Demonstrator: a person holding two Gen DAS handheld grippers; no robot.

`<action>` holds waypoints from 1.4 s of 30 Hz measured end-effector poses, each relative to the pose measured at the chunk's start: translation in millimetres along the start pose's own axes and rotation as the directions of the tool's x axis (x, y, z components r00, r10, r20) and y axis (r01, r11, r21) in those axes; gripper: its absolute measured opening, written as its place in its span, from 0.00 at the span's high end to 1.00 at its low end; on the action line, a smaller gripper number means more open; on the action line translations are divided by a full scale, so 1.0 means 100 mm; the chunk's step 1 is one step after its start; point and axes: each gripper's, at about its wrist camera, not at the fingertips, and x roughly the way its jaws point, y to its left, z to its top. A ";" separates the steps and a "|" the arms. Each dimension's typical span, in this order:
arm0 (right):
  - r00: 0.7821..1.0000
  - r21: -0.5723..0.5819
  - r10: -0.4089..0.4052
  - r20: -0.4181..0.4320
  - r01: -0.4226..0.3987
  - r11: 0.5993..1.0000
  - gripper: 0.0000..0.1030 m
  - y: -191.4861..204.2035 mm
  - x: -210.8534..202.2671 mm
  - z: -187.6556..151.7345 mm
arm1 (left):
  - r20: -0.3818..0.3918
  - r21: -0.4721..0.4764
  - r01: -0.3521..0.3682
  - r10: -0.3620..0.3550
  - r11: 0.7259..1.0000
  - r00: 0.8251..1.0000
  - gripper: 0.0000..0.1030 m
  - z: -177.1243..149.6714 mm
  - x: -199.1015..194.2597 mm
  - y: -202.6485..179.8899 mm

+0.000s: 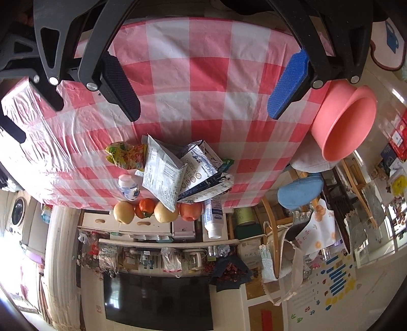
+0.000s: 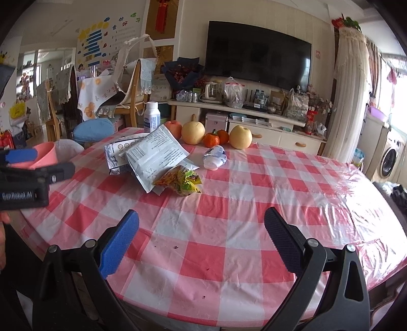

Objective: Collect trash
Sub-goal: 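Grasp the grey printed packet with the left tool while the right tool grasps the yellow snack bag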

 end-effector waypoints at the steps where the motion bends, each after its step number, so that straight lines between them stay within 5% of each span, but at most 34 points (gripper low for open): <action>1: 1.000 0.019 0.015 -0.004 -0.015 1.000 0.04 -0.04 0.02 0.01 | 0.000 0.007 -0.001 0.001 1.000 1.000 0.05 0.00 0.01 -0.01; 7: 0.991 0.200 0.124 -0.047 -0.112 0.973 0.04 -0.34 0.29 0.05 | 0.011 0.090 0.017 -0.018 0.996 1.000 0.05 0.08 0.05 -0.11; 17: 0.953 0.308 0.287 -0.094 -0.246 0.919 0.05 -0.52 0.80 0.16 | -0.086 0.292 0.083 -0.060 0.953 0.994 0.05 0.39 0.47 -0.38; 20: 0.936 0.329 0.333 -0.115 -0.280 0.902 0.22 -0.54 0.97 0.19 | -0.123 0.324 0.107 -0.070 0.940 0.990 0.05 0.50 0.63 -0.42; 28: 0.885 0.349 0.426 -0.187 -0.346 0.871 0.27 -0.49 1.44 0.27 | -0.253 0.126 0.223 -0.186 0.967 0.949 0.05 0.72 1.09 -0.25; 32: 0.857 0.388 0.475 -0.200 -0.376 0.842 0.27 -0.50 1.59 0.28 | -0.265 0.112 0.248 -0.212 0.962 0.941 0.06 0.77 1.24 -0.31; 36: 0.843 0.426 0.500 -0.200 -0.385 0.819 0.27 -0.55 1.70 0.30 | -0.292 0.102 0.224 -0.186 0.969 0.938 0.31 0.83 1.48 -0.32; 42: 0.819 0.475 0.528 -0.222 -0.382 0.793 0.31 -0.57 1.83 0.27 | -0.295 0.075 0.267 -0.234 0.961 0.926 0.31 0.93 1.66 -0.37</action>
